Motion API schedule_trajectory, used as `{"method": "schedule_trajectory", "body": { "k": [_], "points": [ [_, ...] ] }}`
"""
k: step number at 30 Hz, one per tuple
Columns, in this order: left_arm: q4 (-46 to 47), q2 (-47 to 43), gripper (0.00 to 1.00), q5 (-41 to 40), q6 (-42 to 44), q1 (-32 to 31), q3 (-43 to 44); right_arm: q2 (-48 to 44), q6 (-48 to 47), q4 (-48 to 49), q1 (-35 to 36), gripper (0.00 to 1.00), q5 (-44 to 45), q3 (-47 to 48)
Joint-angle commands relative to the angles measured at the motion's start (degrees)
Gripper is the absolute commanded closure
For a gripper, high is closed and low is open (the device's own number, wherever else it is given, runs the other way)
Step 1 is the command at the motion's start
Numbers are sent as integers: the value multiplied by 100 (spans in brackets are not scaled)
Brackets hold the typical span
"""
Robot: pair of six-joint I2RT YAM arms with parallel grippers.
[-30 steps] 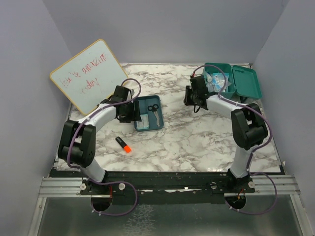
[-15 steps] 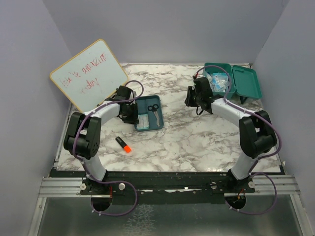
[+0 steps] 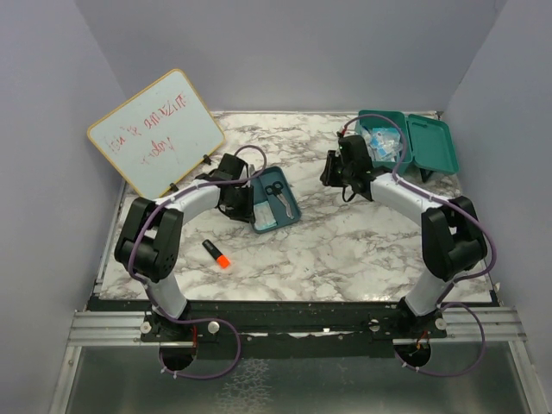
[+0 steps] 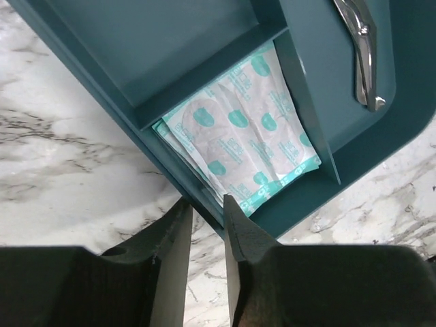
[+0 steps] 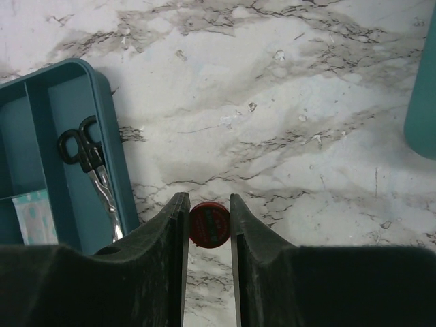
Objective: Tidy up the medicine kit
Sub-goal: Move the medicine box compartment to the center of the board, then place the medical item at the medicine box compartment.
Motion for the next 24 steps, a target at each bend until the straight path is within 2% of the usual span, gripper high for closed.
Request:
{"method": "schedule_trajectory", "body": {
  "k": [1, 3, 5, 6, 7, 14, 20, 24],
  "points": [
    [46, -329, 63, 302, -75, -102, -36, -164, 163, -65, 181, 77, -131, 127],
    [39, -445, 42, 290, -81, -104, -61, -122, 197, -92, 276, 77, -109, 225],
    [41, -656, 26, 127, -94, -105, -84, -76, 210, -118, 378, 77, -75, 328],
    [38, -774, 8, 26, -94, -105, -96, -56, 220, -124, 434, 77, -46, 387],
    [38, -926, 2, -90, -94, -100, -94, -21, 229, -139, 501, 77, -18, 437],
    [68, -2271, 1, -1083, -82, -101, -296, 272, 366, -119, 937, 77, 91, 878],
    [291, -3651, 1, -2253, -56, -104, -792, 650, 472, -16, 1354, 77, 293, 1372],
    [592, -4488, 1, -2391, 69, -105, -1133, 1027, 509, 89, 1628, 77, 392, 1744]
  ]
}}
